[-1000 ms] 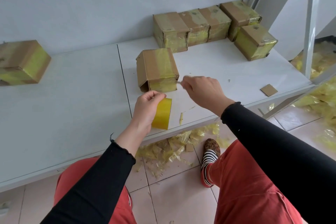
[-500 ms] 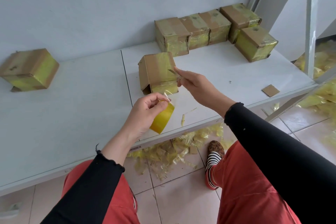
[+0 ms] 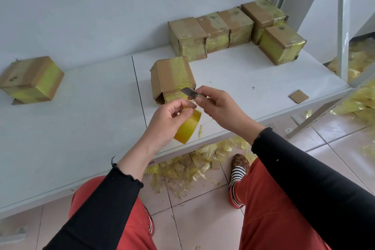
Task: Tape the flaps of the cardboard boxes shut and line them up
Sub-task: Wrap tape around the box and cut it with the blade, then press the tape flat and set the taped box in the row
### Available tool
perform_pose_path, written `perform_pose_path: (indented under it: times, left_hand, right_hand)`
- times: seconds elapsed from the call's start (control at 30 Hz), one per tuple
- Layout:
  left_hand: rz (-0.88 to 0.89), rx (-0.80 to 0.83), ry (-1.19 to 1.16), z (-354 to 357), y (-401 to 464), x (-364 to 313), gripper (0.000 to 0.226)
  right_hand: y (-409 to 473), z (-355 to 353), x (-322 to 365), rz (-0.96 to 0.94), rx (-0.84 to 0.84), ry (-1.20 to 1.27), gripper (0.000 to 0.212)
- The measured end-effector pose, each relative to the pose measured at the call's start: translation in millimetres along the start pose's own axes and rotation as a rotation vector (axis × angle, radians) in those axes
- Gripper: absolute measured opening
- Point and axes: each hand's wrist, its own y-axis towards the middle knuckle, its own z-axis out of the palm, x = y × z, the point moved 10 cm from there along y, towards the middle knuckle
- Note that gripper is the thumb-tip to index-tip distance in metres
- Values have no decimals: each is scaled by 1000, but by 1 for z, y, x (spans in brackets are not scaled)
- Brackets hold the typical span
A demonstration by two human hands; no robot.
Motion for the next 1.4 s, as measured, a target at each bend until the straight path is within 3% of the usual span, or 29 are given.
perform_pose_path:
  times: [0.13,0.23,0.33,0.43,0.53,0.63,0.7,0.8,0.87,0.93,1.1,1.4]
  left_hand:
    - [-76,36,173,13,8,11,45]
    - [69,-44,610,35,21,2,66]
    - [270,-130,858,73,32,-13,60]
    - [278,14,916,108,44,0,43]
    - [334,160,918,129,43,12,44]
    - [371,187,841,113,37,8,48]
    - [434,64,809,76,35,-7,40]
    - [516,-299,793,-3,38,-35,29]
    - [455,-426,821,-42,50,-40,30]
    - [377,-403,862,-57,69,-37,35]
    - [319,-159,1034,-35,99,-13,52]
    - [277,-112,1045,-33,102,13,61]
  right_hand:
    - [0,-19,-15,72,-88,23,15]
    - [1,-45,-46,219,-235,31,6]
    - [-3,-72,-87,407,-387,114,16]
    - [-7,-100,-116,517,-499,118,20]
    - [-4,-118,-131,551,-495,-21,14]
    - [3,-121,-128,561,-332,-538,30]
    - [13,-119,-105,456,-319,-845,42]
    - [35,-94,-53,174,-367,-749,36]
    - [48,-64,-25,17,-324,-678,31]
    - [58,-37,-10,-68,-264,-682,30]
    - [72,-5,-22,-60,-154,-736,33]
    - [71,9,-33,-98,-149,-828,38]
